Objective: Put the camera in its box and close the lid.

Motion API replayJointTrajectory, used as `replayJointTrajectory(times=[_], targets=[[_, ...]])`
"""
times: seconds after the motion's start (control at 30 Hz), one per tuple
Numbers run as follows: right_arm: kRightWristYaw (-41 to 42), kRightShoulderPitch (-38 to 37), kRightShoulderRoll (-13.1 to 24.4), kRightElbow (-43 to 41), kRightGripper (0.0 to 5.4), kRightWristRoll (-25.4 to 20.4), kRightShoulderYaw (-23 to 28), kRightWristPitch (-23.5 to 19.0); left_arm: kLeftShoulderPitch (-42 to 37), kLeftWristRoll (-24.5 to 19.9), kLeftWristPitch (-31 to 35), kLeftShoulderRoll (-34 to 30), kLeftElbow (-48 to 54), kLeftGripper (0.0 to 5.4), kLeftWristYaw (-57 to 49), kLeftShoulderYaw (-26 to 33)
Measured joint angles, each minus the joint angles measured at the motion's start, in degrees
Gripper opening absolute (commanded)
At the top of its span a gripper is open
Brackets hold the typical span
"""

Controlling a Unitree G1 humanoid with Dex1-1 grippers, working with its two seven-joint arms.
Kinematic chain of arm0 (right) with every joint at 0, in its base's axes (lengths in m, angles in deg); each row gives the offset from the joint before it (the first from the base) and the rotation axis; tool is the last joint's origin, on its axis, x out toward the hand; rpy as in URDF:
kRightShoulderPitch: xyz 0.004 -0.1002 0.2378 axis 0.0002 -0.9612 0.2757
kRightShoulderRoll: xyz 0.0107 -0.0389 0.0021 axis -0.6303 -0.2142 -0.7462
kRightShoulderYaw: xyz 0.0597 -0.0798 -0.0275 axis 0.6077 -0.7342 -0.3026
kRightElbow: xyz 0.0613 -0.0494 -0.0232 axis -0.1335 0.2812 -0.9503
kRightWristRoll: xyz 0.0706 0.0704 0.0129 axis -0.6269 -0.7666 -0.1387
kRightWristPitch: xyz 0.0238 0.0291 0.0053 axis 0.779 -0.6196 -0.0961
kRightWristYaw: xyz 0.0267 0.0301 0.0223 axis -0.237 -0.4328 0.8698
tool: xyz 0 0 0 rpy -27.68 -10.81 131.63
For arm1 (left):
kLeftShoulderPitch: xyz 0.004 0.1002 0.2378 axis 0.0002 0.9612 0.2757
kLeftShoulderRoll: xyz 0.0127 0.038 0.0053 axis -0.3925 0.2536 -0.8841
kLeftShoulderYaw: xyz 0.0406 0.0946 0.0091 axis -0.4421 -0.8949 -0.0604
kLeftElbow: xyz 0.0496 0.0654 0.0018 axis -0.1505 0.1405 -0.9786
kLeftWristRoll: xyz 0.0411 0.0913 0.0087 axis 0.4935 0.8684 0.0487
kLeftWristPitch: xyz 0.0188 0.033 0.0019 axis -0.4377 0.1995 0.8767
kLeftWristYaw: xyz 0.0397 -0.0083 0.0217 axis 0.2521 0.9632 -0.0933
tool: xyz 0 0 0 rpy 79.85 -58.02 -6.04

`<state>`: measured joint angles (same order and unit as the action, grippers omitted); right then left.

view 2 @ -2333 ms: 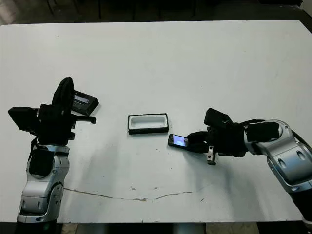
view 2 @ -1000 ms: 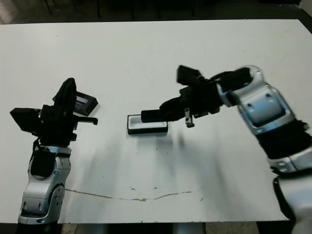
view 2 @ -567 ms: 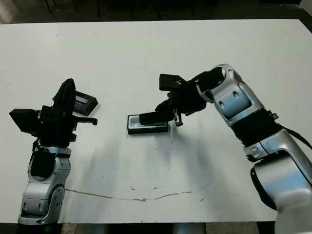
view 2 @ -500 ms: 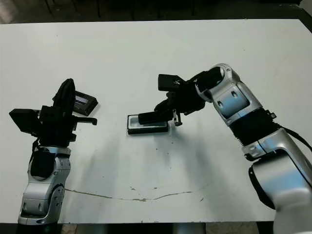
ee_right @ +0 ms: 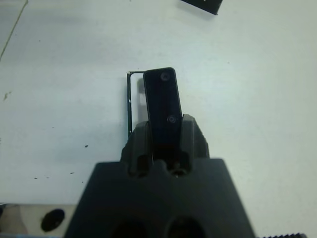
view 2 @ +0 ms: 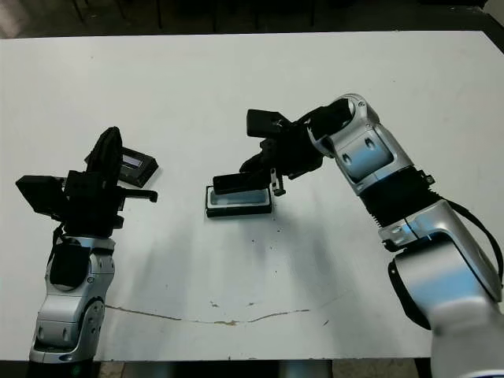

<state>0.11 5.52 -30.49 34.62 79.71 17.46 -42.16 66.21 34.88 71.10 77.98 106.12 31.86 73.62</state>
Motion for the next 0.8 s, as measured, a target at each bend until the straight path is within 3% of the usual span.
replayJointTrajectory(times=[0.8], targets=[[0.3, -0.6, -0.7, -4.7, 0.19, 5.2, -3.0, -1.6, 0.5, 0.0, 0.0, 0.5, 0.0, 0.00, -0.2, -0.2]])
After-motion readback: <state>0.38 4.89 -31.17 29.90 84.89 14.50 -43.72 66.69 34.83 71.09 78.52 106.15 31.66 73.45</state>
